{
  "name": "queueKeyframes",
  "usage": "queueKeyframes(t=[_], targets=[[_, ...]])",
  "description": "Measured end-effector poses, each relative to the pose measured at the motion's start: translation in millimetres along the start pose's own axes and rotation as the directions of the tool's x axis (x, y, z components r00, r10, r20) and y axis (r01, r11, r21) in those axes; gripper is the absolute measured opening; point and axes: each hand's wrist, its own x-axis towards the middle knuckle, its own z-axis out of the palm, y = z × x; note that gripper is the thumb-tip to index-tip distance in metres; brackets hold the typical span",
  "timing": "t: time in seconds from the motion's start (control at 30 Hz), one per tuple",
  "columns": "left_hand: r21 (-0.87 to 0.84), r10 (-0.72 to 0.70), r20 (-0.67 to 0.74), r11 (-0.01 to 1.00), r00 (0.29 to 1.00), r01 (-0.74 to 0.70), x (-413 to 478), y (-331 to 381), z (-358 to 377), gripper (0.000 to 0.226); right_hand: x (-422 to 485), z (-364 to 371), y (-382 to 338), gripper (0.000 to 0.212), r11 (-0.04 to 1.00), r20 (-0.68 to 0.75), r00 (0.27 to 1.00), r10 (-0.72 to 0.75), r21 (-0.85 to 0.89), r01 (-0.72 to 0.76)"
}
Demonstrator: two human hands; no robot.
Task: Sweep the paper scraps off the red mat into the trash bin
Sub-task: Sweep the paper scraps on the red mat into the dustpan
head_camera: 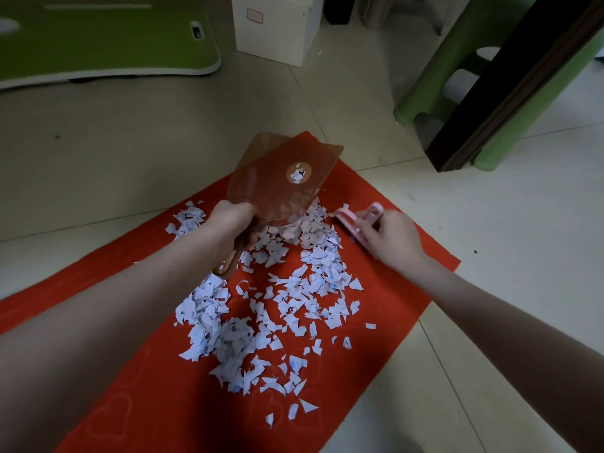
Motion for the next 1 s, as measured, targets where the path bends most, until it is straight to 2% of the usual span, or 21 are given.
queueKeyframes(t=[0.07,0.13,0.2,0.27,0.37,0.5,0.57,0.63,0.7,0.77,0.87,0.93,1.0], targets=[[-0.002,-0.006,0.0,1.0,1.0,0.006,1,-1,-1,0.014,-3,-7,-6,0.028,0.974,-0.041,0.999,-0.028,0.225,0.037],[-0.009,-0.019,0.003,1.0,1.0,0.019,2,-2,-3,0.013,-1,-17,-5,0.023,0.945,-0.157,0.988,-0.014,0.321,0.064],[-0.013,-0.025,0.004,1.0,1.0,0.025,3,-2,-5,0.012,6,-23,7,0.026,0.979,-0.219,0.976,0.017,0.201,0.028],[-0.017,-0.026,0.002,1.0,1.0,0.027,4,-2,-6,0.011,16,-21,21,0.036,0.995,-0.243,0.966,0.095,0.008,-0.096],[-0.01,-0.024,-0.007,1.0,1.0,0.024,5,-2,-7,0.013,23,-12,24,0.049,0.977,-0.208,0.962,0.179,-0.081,-0.199],[-0.001,-0.018,-0.022,1.0,1.0,0.018,7,-1,-9,0.013,13,2,2,0.05,0.995,-0.094,0.995,0.028,-0.097,-0.037],[-0.006,-0.02,-0.019,1.0,1.0,0.02,7,-1,-9,0.011,9,5,-4,0.036,1.0,-0.039,0.999,-0.017,0.022,0.018],[-0.014,-0.025,-0.014,1.0,1.0,0.025,8,-1,-9,0.01,8,-3,-7,0.023,0.962,-0.101,0.995,0.002,0.273,0.026],[-0.014,-0.028,-0.013,1.0,1.0,0.028,8,-2,-10,0.009,10,-17,-7,0.021,0.927,-0.189,0.982,0.022,0.371,0.051],[-0.013,-0.031,-0.019,0.999,0.999,0.031,7,-2,-12,0.01,19,-22,-3,0.025,0.956,-0.236,0.972,0.009,0.286,0.061],[-0.005,-0.033,-0.03,0.999,0.999,0.033,4,0,-14,0.013,41,-17,4,0.053,0.993,-0.233,0.966,0.111,0.053,-0.102],[-0.002,-0.032,-0.034,0.999,0.999,0.032,2,1,-15,0.014,52,-9,2,0.053,0.98,-0.203,0.965,0.167,-0.072,-0.185],[-0.016,-0.029,-0.027,0.999,0.999,0.028,0,3,-15,0.011,53,-4,-7,0.052,0.981,-0.135,0.982,0.132,-0.121,-0.149]])
